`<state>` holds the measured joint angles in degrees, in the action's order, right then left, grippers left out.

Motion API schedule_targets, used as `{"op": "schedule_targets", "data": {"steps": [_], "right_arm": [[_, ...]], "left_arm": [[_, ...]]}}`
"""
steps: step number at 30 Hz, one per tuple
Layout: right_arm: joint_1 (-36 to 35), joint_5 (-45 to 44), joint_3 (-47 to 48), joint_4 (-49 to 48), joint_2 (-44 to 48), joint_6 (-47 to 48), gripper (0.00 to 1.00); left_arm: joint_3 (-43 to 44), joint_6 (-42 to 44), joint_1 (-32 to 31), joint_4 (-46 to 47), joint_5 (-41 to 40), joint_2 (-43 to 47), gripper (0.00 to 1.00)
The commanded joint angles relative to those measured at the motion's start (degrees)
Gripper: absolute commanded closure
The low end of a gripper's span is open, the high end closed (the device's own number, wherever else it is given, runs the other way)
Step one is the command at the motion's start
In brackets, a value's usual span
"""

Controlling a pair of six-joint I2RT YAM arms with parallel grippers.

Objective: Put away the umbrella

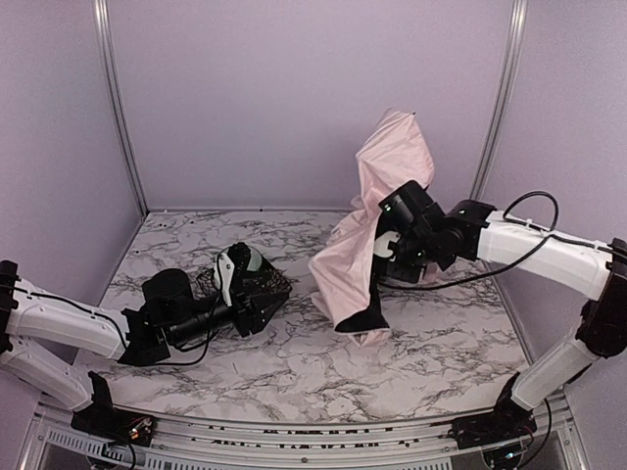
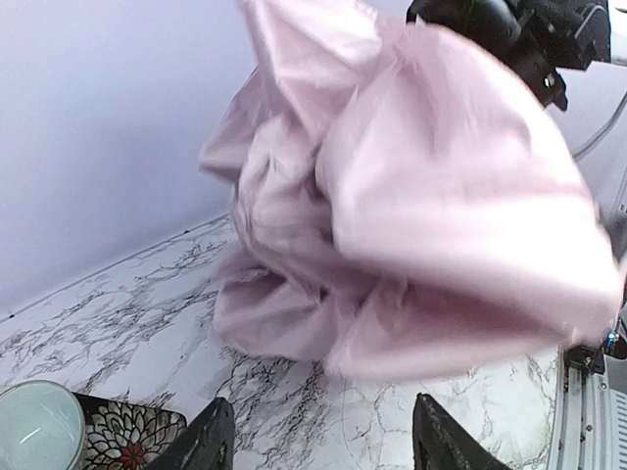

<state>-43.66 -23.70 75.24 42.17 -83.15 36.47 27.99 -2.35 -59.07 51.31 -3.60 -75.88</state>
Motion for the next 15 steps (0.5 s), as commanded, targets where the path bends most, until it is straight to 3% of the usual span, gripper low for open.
{"op": "schedule_targets", "data": {"steps": [1, 4, 7, 8, 13, 14, 15], "right_arm": [[-5.98, 0.08, -2.24, 3.82, -6.48, 4.44, 1.00], [-8.41, 9.24, -0.69, 2.99, -11.31, 2.65, 0.95], [-10.47, 18.37, -0.58, 1.25, -14.25, 1.60, 0.73], [-11.17, 19.78, -0.77, 0.75, -14.79, 0.95, 0.65], [-11.54, 19.35, -6.09, -6.20, -9.56, -2.23, 0.44], [-11.54, 19.95, -7.76, -7.84, -7.46, -2.27, 0.08], [-11.60, 20.89, -9.62, -9.78, -4.92, -2.32, 0.01]], "left_arm": [[-0.40, -0.51, 0.48, -1.07, -1.60, 0.80, 0.38], [-0.39, 0.07, 0.45, -2.12, -1.61, 0.73, 0.38], [-0.15, 1.08, 0.49, -3.54, -1.55, 0.85, 0.37], [-0.11, 1.42, 0.51, -3.96, -1.32, 1.02, 0.36], [0.17, 2.24, 0.52, -6.23, -0.13, 1.22, 0.32], [0.25, 2.34, 0.51, -6.63, -0.02, 1.06, 0.32], [0.42, 2.35, 0.49, -6.94, 0.07, 0.65, 0.31]]}}
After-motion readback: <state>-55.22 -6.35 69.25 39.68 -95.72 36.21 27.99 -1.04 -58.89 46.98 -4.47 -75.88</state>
